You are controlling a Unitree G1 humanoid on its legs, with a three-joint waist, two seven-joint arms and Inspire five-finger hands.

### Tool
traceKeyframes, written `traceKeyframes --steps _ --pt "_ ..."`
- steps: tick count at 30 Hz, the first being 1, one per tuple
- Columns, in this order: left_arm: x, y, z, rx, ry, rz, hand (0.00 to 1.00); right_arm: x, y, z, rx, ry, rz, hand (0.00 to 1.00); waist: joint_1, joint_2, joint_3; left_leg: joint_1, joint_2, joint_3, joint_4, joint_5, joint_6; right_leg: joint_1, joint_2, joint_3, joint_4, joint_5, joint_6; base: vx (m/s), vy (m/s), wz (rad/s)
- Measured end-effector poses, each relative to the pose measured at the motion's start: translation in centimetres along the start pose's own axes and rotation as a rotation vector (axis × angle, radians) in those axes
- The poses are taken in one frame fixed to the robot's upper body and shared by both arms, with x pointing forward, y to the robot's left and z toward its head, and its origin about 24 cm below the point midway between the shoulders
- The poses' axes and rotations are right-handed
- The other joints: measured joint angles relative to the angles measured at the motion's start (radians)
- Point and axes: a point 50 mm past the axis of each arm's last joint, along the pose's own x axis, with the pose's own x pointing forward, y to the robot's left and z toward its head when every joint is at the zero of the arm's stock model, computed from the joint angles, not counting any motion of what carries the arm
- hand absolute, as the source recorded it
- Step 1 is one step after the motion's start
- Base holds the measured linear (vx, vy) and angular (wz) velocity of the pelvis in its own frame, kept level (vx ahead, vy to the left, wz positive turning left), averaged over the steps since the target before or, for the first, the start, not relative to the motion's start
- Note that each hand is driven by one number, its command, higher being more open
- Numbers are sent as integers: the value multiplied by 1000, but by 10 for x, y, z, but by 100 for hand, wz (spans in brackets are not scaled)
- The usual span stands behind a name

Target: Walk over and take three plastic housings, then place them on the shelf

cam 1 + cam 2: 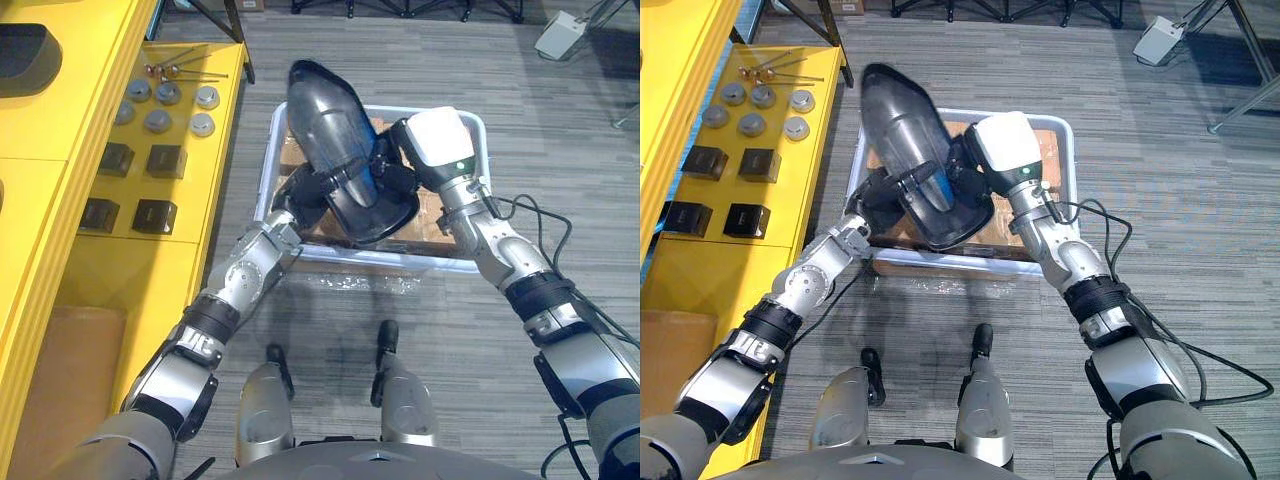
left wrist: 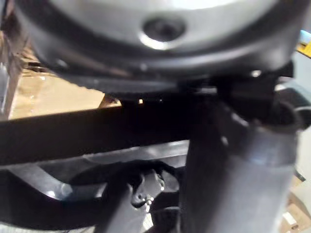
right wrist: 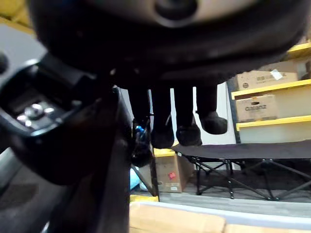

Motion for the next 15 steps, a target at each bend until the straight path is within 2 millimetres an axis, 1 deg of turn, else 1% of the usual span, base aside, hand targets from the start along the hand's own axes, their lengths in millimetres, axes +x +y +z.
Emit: traceKeyframes --steps 2,5,9,15 --pt "0 1 -2 18 7 20 0 -1 1 0 2 1 2 0 3 0 0 3 0 3 0 0 0 1 0 4 0 1 0 -32 2 -4" --pt "1 4 -7 17 22 49 0 -8 5 2 19 13 10 0 0 0 0 10 0 5 -1 0 0 5 0 7 0 2 0 -11 1 -1" --pt "1 10 -16 -4 33 126 0 -12 4 11 62 1 -18 0 -6 1 0 16 3 15 -4 0 0 5 4 14 -5 7 -2 -17 -3 -7" --pt "1 9 -17 12 0 144 0 -15 7 17 117 39 -37 0 -3 2 -2 47 6 18 -29 5 -7 36 11 13 -30 13 -5 -3 -6 -2"
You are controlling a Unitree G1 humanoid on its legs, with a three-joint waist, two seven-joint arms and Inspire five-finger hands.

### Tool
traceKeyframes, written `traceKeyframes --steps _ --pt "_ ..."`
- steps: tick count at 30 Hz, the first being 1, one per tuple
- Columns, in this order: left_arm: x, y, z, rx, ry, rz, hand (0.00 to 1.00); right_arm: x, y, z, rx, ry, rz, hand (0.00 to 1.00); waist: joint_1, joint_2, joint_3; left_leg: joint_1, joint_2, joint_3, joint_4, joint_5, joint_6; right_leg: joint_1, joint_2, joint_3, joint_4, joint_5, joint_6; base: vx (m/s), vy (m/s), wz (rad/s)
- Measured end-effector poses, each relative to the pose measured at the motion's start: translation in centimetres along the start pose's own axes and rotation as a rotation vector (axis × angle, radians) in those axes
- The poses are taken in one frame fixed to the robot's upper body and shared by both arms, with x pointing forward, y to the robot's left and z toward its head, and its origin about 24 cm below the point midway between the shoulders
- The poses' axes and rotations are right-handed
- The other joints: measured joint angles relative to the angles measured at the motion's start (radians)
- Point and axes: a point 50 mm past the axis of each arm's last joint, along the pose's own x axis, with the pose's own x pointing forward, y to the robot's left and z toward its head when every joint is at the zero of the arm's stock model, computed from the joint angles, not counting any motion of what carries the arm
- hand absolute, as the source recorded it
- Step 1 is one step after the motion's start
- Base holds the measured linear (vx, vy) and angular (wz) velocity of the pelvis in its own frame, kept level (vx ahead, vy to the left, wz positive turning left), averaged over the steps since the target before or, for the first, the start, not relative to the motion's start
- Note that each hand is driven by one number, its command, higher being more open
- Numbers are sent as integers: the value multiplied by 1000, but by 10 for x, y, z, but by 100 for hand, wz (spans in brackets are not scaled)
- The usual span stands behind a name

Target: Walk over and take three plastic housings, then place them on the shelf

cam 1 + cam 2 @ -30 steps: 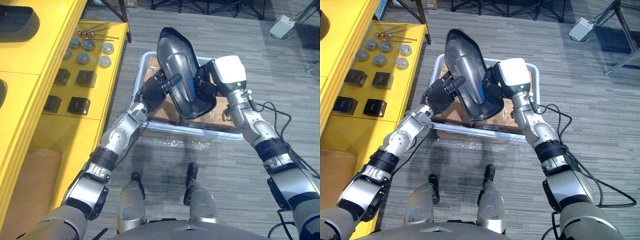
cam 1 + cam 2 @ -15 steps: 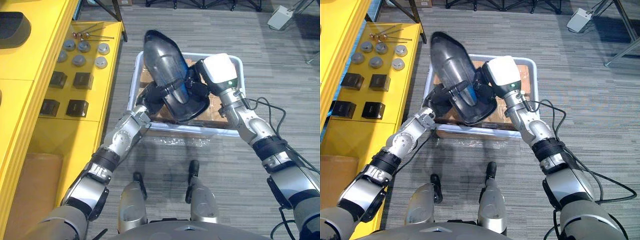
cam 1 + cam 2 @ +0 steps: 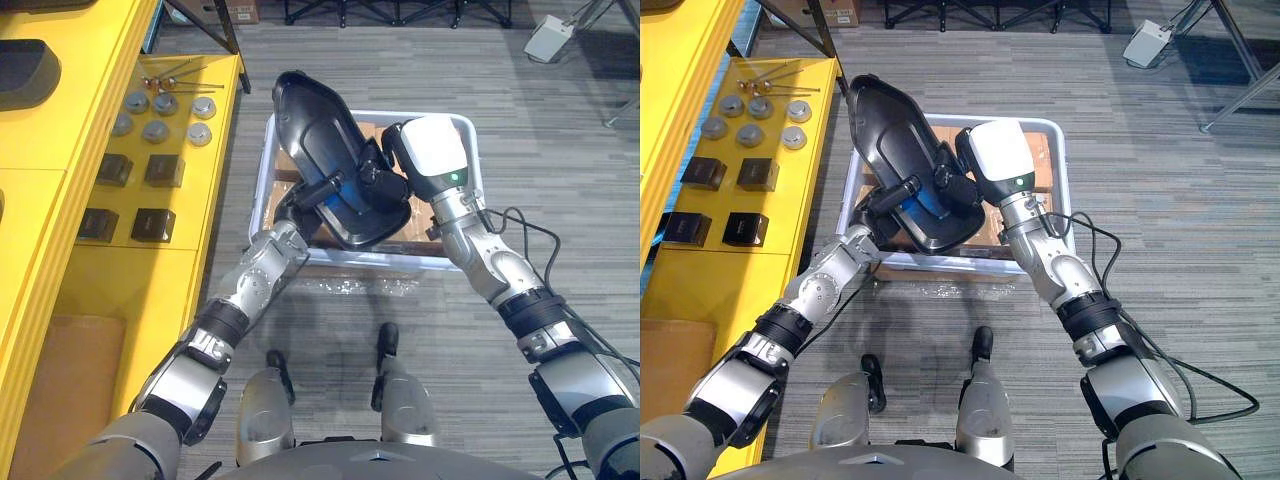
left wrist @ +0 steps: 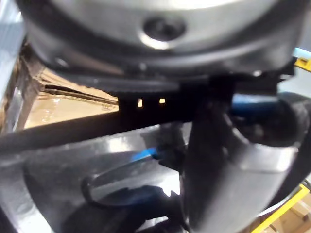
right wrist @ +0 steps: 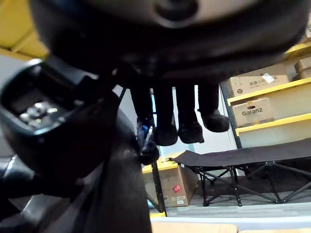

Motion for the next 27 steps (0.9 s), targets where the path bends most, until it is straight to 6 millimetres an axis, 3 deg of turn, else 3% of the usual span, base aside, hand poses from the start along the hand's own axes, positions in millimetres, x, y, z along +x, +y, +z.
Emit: traceKeyframes --steps 2,3,10,14,16,19,23,25,27 --pt "-5 1 -8 -21 -10 12 0 -8 4 2 29 19 0 0 2 1 -3 20 0 2 -18 2 -3 16 2 -1 -8 -1 -1 0 0 0" --pt "-7 1 -10 -17 -18 12 0 -11 4 3 36 21 -1 100 2 0 -5 23 -1 2 -23 4 -4 16 2 -2 -8 -2 -2 46 -19 1" --pt "-27 -1 -28 3 -91 40 0 -36 15 14 194 120 -68 100 4 -6 -17 68 -9 -3 -95 36 -9 35 3 -30 -8 -6 -7 29 -23 5" --pt "-43 -5 -28 147 -158 86 0 -55 20 23 356 200 -81 100 28 -16 -70 103 -15 -5 -149 59 -13 48 3 -41 -10 -12 -13 -1 -5 1" --pt "-59 -6 -25 234 -216 120 0 -68 20 34 533 272 -112 100 35 -23 -114 134 -20 1 -198 77 -17 55 3 -59 -10 -15 -18 11 -13 -3" --pt "-72 -9 -13 398 -336 209 0 -77 10 45 933 373 -209 100 53 -31 -166 177 -29 14 -242 92 -18 70 1 -62 -10 -24 -15 -16 -14 -11" --pt "-97 33 3 590 -420 561 0 -86 -32 59 1302 178 -362 100 27 -31 -194 208 -30 21 -277 105 -17 80 3 -63 -10 -32 -18 -18 -10 -6" --pt "-118 54 4 741 -417 735 0 -97 -47 48 1472 125 -423 100 26 -34 -216 221 -30 20 -293 113 -19 86 4 -67 -11 -38 -20 0 0 0" --pt "-134 67 3 844 -393 832 0 -111 -47 37 1558 166 -468 100 28 -40 -240 225 -31 19 -305 118 -21 86 5 -71 -14 -43 -21 7 -3 4"
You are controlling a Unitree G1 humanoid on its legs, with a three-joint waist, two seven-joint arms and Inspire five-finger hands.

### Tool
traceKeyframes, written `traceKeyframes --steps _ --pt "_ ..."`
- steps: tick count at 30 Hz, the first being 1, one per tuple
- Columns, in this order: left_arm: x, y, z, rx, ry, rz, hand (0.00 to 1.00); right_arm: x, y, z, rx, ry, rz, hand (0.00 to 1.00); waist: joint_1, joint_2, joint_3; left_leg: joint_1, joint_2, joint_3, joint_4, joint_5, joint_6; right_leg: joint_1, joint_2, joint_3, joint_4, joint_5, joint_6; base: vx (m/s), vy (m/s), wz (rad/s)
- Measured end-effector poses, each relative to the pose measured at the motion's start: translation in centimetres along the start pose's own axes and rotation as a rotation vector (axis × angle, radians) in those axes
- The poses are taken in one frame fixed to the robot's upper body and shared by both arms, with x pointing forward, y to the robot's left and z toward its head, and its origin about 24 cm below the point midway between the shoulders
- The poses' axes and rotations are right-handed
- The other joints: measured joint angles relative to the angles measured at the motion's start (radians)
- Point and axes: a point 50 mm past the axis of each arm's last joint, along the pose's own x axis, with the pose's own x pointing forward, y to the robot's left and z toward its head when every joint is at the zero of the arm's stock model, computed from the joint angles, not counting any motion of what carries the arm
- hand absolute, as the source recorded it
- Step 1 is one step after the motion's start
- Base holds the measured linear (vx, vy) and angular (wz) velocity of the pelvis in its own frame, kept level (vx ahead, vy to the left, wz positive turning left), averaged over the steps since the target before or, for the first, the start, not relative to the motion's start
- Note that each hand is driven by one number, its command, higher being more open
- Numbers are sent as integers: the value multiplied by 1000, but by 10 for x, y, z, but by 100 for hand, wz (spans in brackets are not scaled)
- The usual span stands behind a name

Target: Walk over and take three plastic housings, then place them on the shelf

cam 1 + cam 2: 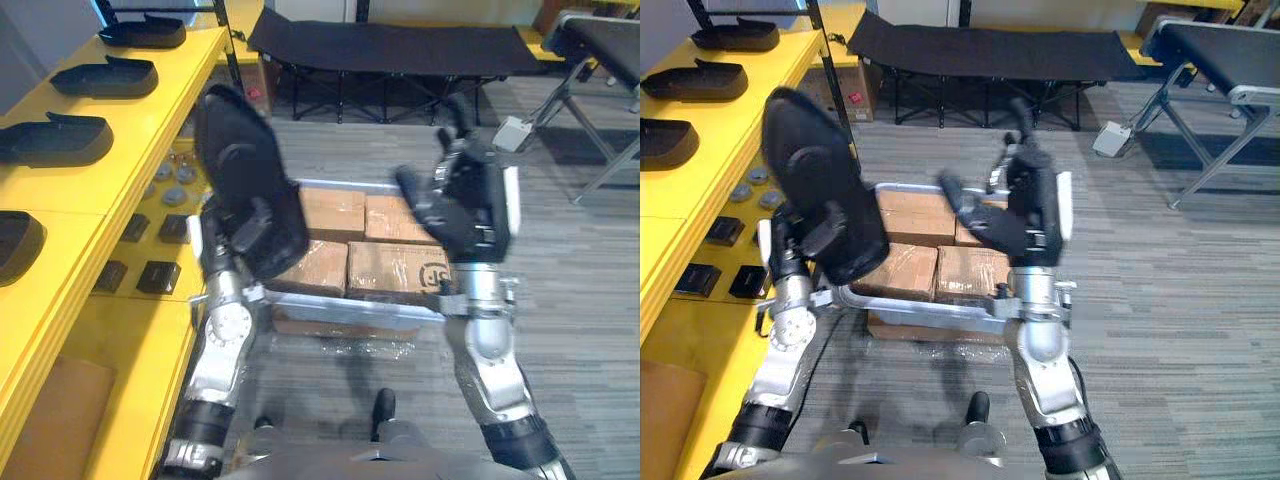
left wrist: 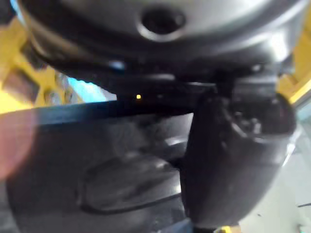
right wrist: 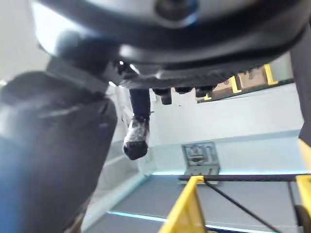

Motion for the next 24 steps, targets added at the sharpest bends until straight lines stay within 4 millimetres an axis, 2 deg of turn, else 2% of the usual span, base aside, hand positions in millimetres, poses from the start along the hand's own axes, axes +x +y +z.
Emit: traceKeyframes --steps 1,5,8,16,19,24 --pt "-1 10 -4 51 7 35 0 -8 -9 -1 41 24 -46 100 2 -3 -7 0 0 0 -3 0 0 -1 0 -1 -1 -6 -2 3 -1 5" --pt "-8 31 -13 85 41 125 0 -41 -24 -15 131 167 -147 100 -2 -3 -16 1 -2 4 -16 3 -3 -6 0 -2 -1 -10 -2 0 0 0" --pt "-15 33 -15 54 64 139 0 -59 -33 -24 148 241 -227 100 -4 7 -26 1 -2 11 -16 3 -4 -13 0 7 -1 -7 -4 28 11 -8" --pt "-27 50 -10 -216 85 147 0 -85 -63 -34 50 358 -437 100 -19 16 -44 1 -3 20 -14 -1 -2 -17 1 16 4 0 4 8 4 -3" --pt "-31 58 -4 -262 59 131 0 -93 -65 -44 -49 450 -461 100 -11 18 -49 2 -2 19 -13 -7 4 -14 1 15 -1 -2 4 -13 0 0" --pt "-41 72 12 -347 -11 133 0 -99 -61 -56 -71 522 -482 100 14 32 -60 0 -2 -4 -13 -9 5 -1 0 -9 -2 -19 0 -18 -4 12"
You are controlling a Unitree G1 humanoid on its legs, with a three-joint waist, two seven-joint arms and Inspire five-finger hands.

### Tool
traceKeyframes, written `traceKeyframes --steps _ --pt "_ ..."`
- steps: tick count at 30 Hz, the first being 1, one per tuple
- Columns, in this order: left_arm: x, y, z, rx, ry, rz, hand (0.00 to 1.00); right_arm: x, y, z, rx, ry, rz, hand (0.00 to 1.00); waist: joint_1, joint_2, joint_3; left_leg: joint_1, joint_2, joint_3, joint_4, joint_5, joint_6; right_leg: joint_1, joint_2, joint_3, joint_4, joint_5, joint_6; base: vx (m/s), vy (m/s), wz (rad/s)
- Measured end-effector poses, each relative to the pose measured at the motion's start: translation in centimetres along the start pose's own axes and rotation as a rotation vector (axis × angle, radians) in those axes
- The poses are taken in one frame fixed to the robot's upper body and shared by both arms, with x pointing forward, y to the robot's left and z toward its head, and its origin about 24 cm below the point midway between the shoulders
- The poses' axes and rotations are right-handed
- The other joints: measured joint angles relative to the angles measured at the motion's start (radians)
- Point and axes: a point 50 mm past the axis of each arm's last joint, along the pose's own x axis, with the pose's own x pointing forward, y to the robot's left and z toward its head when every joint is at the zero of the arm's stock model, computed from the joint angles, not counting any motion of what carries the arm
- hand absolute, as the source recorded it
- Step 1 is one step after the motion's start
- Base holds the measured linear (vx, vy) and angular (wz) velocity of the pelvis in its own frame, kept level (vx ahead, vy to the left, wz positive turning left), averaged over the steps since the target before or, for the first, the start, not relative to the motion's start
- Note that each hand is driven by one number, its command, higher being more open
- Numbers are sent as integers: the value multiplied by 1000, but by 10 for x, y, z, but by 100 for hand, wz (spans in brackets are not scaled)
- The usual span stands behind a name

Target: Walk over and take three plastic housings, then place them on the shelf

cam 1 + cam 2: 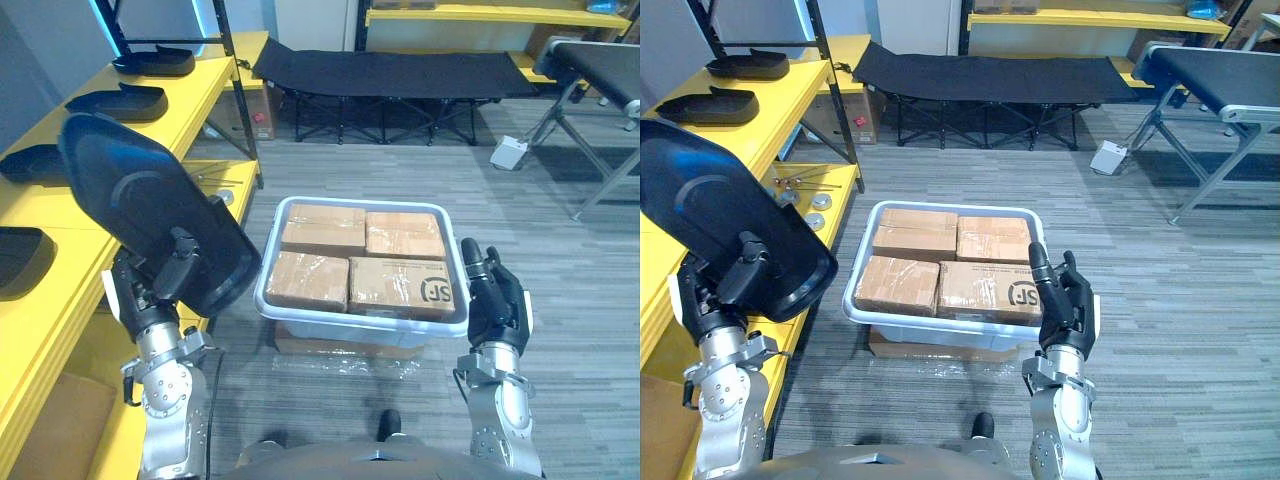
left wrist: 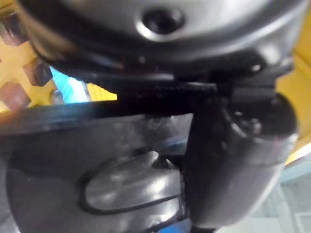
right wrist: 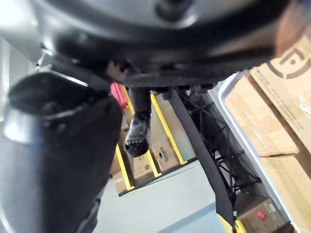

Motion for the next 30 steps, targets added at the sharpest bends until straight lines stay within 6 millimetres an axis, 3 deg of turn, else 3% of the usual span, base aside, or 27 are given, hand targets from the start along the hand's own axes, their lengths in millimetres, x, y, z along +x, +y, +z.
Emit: traceKeyframes --steps 5,9,11,14,21,22,25,27,28,29,30 --pt "0 13 35 -42 -156 40 0 10 16 -16 -47 72 65 100 51 6 -8 -36 0 -78 12 3 1 19 -4 -73 0 -9 -2 13 -6 37" --pt "2 21 50 -24 -232 43 0 14 32 -23 -115 92 145 100 87 2 -11 -82 -4 -172 14 20 -5 42 -3 -151 6 -17 7 30 -10 70" --pt "3 23 51 -21 -236 35 0 17 35 -24 -125 96 153 100 103 2 -18 -115 -10 -244 11 25 0 56 0 -141 23 -51 21 38 10 105" --pt "1 23 50 -21 -229 -5 0 19 27 -20 -146 82 106 100 98 -2 -24 -123 -19 -379 -42 75 -6 58 20 -74 118 -166 31 82 -40 129" --pt "-10 34 45 0 -183 7 0 23 19 -21 -152 84 53 100 112 -3 -26 -126 -26 -461 -44 92 -18 92 16 -124 163 -221 29 30 -37 44" --pt "-10 34 45 -2 -181 9 0 22 19 -23 -151 93 50 0 117 -1 -25 -132 -27 -475 -37 92 -18 93 15 -134 175 -233 27 -24 -36 33" --pt "-12 34 44 0 -171 -3 0 22 18 -24 -171 93 40 0 116 4 -21 -149 -34 -511 -35 103 -5 105 9 -185 209 -271 27 -23 -34 54" --pt "-15 32 42 -11 -154 -35 0 21 15 -23 -185 87 -1 0 101 7 -18 -168 -48 -493 -39 121 49 125 -6 -247 227 -294 30 -32 -33 102" --pt "-15 30 41 -31 -147 -61 0 22 11 -21 -216 72 -33 0 91 -1 -15 -185 -49 -425 -37 126 138 137 -22 -291 240 -299 28 -29 -17 124" --pt "-16 26 40 -51 -144 -95 0 22 4 -18 -252 54 -71 0 83 8 -3 -200 -25 -313 -28 145 174 159 -30 -340 248 -300 36 -20 2 122" --pt "-17 24 40 -61 -142 -110 0 23 0 -17 -268 46 -91 0 82 16 1 -204 -16 -273 -23 163 169 164 -35 -356 260 -303 41 -1 52 106"
